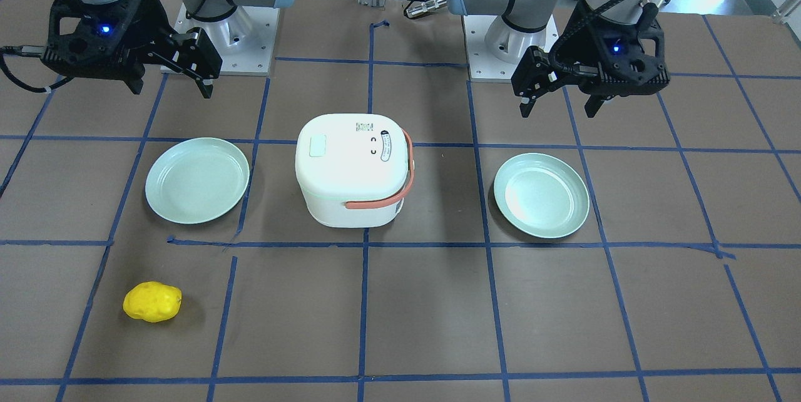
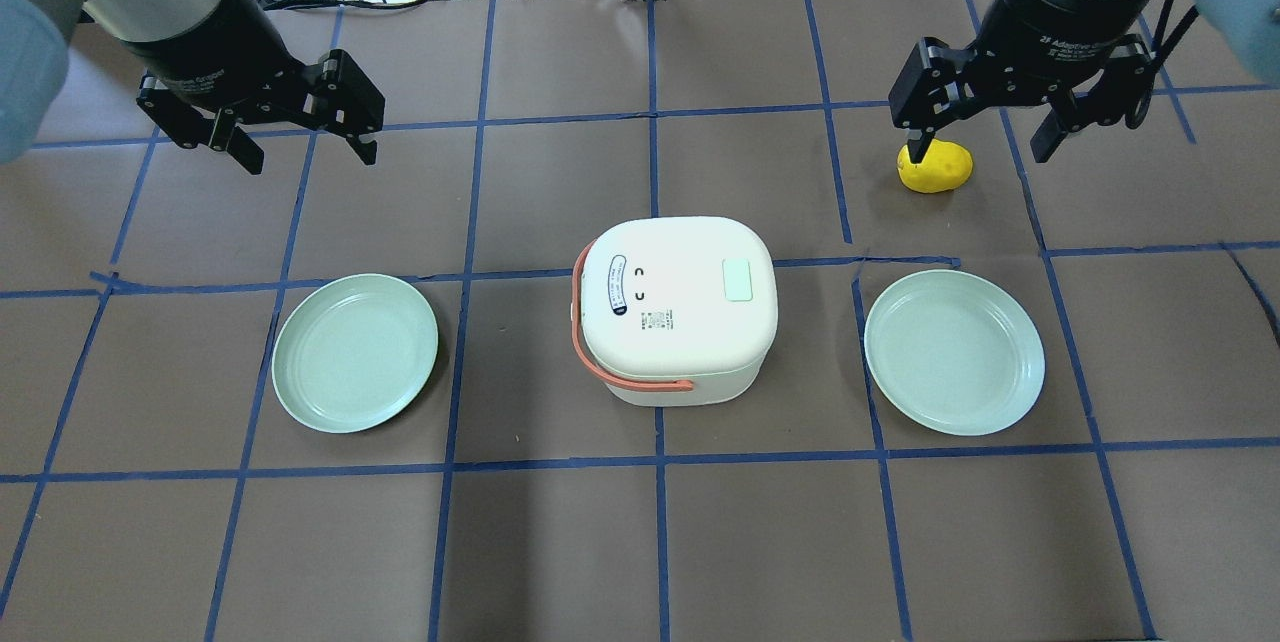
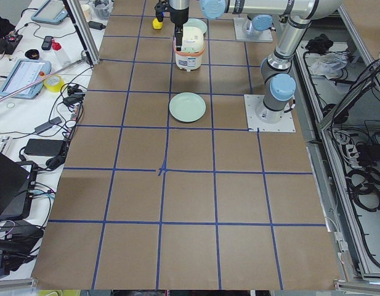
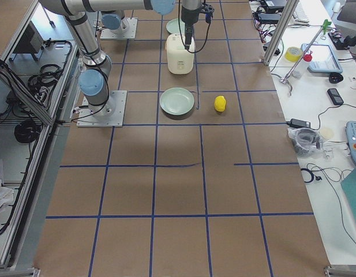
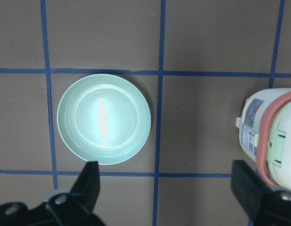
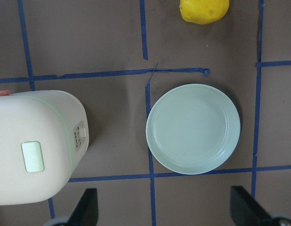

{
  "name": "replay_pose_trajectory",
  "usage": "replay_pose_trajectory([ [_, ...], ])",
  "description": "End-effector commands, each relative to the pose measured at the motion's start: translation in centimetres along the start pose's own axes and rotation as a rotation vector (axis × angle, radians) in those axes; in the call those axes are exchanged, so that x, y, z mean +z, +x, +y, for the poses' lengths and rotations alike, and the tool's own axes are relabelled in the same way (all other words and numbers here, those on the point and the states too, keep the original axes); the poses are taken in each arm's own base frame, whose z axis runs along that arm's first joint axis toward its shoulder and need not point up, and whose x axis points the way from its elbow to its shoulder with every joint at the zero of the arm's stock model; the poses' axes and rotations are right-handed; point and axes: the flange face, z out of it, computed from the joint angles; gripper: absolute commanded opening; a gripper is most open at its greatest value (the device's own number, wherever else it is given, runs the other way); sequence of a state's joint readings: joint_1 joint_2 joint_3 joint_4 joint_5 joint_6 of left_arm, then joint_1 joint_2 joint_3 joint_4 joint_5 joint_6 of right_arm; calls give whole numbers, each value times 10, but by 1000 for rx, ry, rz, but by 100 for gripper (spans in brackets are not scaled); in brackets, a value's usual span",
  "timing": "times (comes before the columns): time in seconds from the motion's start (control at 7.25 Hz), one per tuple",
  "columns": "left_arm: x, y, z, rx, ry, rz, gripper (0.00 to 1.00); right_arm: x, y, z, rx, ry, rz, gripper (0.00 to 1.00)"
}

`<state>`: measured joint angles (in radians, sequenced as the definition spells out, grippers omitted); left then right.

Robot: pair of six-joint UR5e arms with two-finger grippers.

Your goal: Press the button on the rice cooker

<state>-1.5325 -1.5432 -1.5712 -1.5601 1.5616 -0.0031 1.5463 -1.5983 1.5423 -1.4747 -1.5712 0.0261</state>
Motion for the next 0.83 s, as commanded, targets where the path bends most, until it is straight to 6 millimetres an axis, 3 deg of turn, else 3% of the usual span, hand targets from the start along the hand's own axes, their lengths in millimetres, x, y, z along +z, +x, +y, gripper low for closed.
replay_pose_trajectory([
  [0.0, 0, 0, 0, 0, 0, 0, 100, 2, -1, 2, -1, -15, -6, 100],
  [0.69, 0, 0, 0, 0, 0, 0, 100, -1, 0, 1, 0, -6, -6, 100],
])
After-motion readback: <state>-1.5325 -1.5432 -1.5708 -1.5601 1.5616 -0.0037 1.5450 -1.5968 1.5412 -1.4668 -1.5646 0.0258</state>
